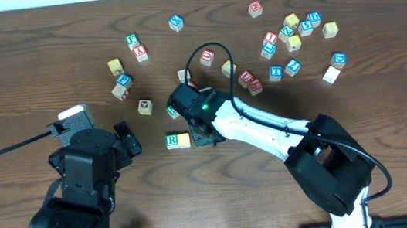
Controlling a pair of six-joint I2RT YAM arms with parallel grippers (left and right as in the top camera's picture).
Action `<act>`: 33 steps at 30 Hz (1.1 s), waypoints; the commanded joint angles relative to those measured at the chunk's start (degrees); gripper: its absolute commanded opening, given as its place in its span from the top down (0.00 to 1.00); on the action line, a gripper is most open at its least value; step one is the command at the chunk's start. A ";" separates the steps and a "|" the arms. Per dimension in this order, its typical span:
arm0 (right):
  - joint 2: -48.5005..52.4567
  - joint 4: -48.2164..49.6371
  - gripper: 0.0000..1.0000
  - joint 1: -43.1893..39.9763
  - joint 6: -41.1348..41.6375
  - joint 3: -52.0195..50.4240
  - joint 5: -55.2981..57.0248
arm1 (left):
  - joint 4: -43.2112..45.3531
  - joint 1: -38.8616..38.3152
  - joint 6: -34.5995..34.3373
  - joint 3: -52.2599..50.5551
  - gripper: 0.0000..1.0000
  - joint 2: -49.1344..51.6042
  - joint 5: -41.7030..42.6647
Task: Spell out ROBOT
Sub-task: 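Lift the yellow O block and carry it toward the ROB row, then lower the yellow O block to the right of the B block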
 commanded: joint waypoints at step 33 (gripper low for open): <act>0.50 -1.81 0.99 1.05 15.52 -0.28 -1.03 | -0.04 0.28 0.79 1.31 0.01 -0.04 -0.79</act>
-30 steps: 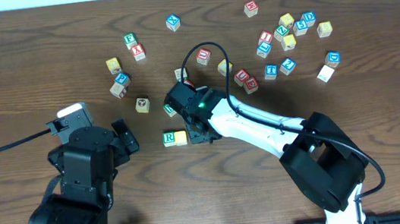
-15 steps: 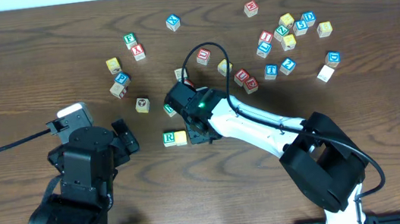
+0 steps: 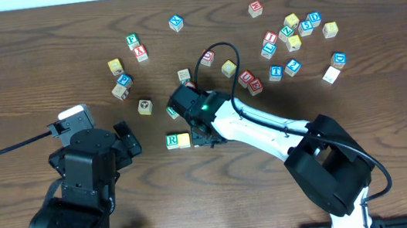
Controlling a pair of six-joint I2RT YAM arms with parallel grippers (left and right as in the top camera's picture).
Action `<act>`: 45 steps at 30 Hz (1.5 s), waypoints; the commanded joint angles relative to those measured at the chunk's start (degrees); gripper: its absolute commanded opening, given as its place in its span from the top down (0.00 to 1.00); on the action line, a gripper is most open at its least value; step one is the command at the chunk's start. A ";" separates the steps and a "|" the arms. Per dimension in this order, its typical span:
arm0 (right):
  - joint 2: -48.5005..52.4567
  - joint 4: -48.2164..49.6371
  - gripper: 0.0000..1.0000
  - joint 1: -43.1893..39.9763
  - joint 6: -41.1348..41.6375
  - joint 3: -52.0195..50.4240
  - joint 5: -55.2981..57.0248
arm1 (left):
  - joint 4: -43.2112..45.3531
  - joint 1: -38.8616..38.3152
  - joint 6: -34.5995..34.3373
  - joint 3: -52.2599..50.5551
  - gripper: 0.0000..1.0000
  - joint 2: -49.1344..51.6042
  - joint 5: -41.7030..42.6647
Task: Spell out ROBOT
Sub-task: 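Lower the yellow O block to the right of the B block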
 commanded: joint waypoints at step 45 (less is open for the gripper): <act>0.48 1.66 0.99 1.46 0.48 -0.31 1.90 | -0.07 0.28 0.79 1.31 0.01 -0.04 -0.76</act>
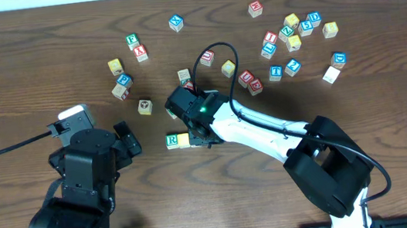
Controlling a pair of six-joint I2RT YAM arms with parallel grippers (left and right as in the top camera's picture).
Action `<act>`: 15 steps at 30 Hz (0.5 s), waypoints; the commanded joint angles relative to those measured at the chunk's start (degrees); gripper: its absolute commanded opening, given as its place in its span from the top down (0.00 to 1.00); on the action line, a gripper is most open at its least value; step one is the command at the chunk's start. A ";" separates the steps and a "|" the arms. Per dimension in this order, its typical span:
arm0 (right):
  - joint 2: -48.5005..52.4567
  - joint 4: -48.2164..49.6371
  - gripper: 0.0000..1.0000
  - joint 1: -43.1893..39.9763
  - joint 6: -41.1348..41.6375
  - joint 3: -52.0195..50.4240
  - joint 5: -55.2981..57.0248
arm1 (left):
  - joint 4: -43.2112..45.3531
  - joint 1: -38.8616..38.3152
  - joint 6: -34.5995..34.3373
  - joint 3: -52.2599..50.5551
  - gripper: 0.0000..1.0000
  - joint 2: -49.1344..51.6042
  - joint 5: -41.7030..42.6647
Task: Spell out ROBOT
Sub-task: 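Lower the yellow O block to the right of the B block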
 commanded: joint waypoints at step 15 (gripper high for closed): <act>0.48 0.31 0.99 0.76 -2.60 -0.31 1.44 | -0.04 0.28 0.79 1.31 0.01 -0.04 -0.79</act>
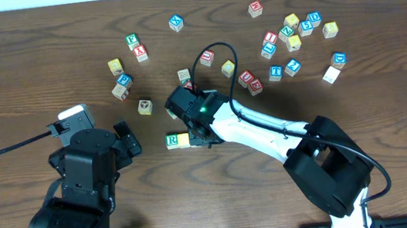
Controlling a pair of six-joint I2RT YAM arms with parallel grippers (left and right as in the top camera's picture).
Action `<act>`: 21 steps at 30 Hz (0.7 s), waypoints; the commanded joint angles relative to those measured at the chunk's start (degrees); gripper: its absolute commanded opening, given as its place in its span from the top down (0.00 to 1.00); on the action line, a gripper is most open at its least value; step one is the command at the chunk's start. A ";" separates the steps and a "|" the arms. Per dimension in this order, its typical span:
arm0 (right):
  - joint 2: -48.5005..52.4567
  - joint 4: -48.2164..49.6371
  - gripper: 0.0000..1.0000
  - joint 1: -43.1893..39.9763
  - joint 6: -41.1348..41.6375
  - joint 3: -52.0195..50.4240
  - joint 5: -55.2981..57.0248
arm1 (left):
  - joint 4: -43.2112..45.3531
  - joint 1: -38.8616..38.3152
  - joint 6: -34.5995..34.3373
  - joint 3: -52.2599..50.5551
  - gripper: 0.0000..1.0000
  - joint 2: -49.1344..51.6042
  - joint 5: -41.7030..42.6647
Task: Spell out ROBOT
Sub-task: 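Lower the yellow O block to the right of the B block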
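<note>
A white block with a green R [172,140] lies on the brown table [391,122], and a yellow block [184,140] touches its right side. My right gripper [195,137] points down just right of the yellow block. The black wrist above hides its fingertips, so its state and anything it holds stay hidden. My left gripper [127,137] rests to the left of the R block, apart from it, and its jaws are too dark to read.
Loose letter blocks lie scattered across the far half: a group at the left [124,69], a single one [144,106], a few behind the right wrist [184,76] and several at the right [291,33]. The right arm's white link [260,134] crosses the middle.
At first my right gripper stood a little right of the yellow block, and a green-lettered block showed at the left edge of its wrist. Later the wrist had shifted slightly left, covering that block and closing on the yellow one. The R and yellow pair and my left arm stayed put.
</note>
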 commanded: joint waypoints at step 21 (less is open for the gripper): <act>0.48 1.11 0.99 0.76 -2.10 -0.31 1.77 | -0.07 0.28 0.81 1.31 0.01 -0.04 -0.76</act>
